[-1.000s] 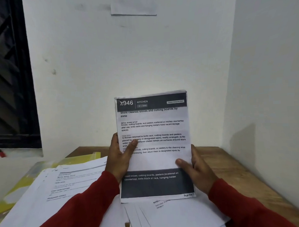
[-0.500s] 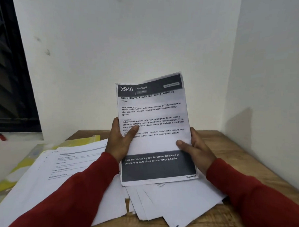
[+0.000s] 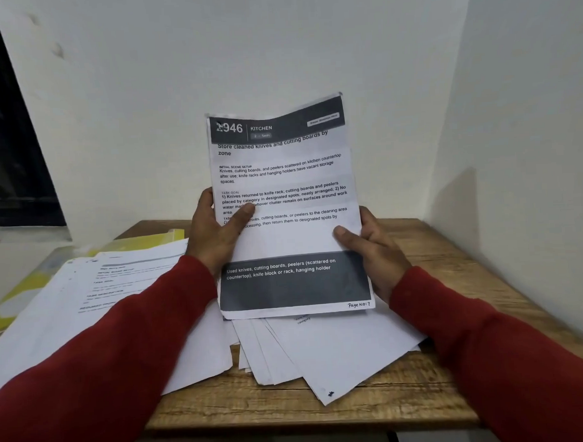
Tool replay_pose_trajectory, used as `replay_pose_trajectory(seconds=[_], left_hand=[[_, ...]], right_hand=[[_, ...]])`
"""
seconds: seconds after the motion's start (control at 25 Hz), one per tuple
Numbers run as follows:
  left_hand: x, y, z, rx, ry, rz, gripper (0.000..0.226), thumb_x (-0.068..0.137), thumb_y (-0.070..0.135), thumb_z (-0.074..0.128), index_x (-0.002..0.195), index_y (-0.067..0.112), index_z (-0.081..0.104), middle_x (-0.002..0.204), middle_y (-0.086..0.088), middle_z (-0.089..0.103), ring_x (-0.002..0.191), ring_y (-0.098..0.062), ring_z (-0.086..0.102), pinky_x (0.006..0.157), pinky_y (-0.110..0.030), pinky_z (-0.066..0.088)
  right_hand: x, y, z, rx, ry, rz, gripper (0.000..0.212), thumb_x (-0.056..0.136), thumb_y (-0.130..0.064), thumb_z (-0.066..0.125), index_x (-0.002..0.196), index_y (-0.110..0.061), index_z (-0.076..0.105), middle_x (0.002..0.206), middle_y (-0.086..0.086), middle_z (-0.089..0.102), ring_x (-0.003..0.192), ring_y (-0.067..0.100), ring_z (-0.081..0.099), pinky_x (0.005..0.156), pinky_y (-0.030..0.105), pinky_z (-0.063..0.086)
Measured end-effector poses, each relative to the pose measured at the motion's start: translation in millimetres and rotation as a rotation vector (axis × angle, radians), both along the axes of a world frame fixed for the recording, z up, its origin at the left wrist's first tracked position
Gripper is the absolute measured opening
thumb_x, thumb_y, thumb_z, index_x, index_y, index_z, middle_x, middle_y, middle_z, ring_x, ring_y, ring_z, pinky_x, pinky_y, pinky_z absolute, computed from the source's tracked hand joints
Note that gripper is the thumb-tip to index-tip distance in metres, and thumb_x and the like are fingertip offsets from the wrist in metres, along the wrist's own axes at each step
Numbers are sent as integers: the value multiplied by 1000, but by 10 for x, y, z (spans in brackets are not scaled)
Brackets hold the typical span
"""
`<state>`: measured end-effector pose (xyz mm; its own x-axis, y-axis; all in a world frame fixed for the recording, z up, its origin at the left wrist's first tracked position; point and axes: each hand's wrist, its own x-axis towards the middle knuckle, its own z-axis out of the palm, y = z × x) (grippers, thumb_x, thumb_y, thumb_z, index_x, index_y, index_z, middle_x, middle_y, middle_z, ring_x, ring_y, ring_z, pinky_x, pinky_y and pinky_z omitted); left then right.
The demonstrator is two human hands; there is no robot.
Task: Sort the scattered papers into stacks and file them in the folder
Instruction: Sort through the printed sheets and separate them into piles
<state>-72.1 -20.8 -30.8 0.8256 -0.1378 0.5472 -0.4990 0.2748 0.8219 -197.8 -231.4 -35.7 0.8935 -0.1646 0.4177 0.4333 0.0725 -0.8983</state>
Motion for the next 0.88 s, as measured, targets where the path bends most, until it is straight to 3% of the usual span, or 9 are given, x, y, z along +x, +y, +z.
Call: replay_pose_trajectory(seconds=[0.12, 0.32, 0.56, 0.76, 0.88], left_hand=[[-53, -2, 26, -21, 46, -61, 33, 87, 18, 74, 116, 17, 57, 111, -3, 74, 100, -20, 72, 86, -37, 57], [-121, -29, -53, 134, 68, -193, 35, 83, 26, 75, 116, 19, 65, 113, 1, 74, 105, -19, 70, 94, -39, 54], [-99, -7, -52, 128, -11, -146, 39, 80, 25, 75, 116, 16, 65, 115, -3, 74, 108, -23, 69, 96, -42, 53], [-79, -6, -56, 139, -30, -118, 32, 83, 22, 76, 113, 18, 66, 113, 0, 74, 106, -20, 70, 95, -40, 54], [-82, -10, -48, 122, -19, -105, 28, 87, 12, 73, 114, 15, 66, 109, 2, 75, 101, -16, 71, 87, -32, 55]], right_hand=[[5, -13, 15, -5, -21, -68, 25, 100, -1, 48, 119, -16, 54, 117, 13, 70, 100, 25, 67, 90, 42, 54], [20, -58, 12, 51, -27, -161, 23, 99, -2, 50, 116, -18, 55, 116, 11, 70, 101, 26, 65, 96, 52, 51], [-7, -54, 35, 38, -47, -127, 24, 99, -3, 50, 118, -18, 55, 116, 3, 71, 106, 20, 66, 97, 42, 52], [-4, -43, 67, 77, -45, -115, 25, 101, -5, 48, 123, -13, 55, 123, 8, 68, 109, 23, 64, 98, 44, 51], [-10, -34, 69, 82, -41, -101, 28, 101, -4, 47, 127, -9, 53, 128, 12, 66, 110, 24, 64, 100, 44, 51]])
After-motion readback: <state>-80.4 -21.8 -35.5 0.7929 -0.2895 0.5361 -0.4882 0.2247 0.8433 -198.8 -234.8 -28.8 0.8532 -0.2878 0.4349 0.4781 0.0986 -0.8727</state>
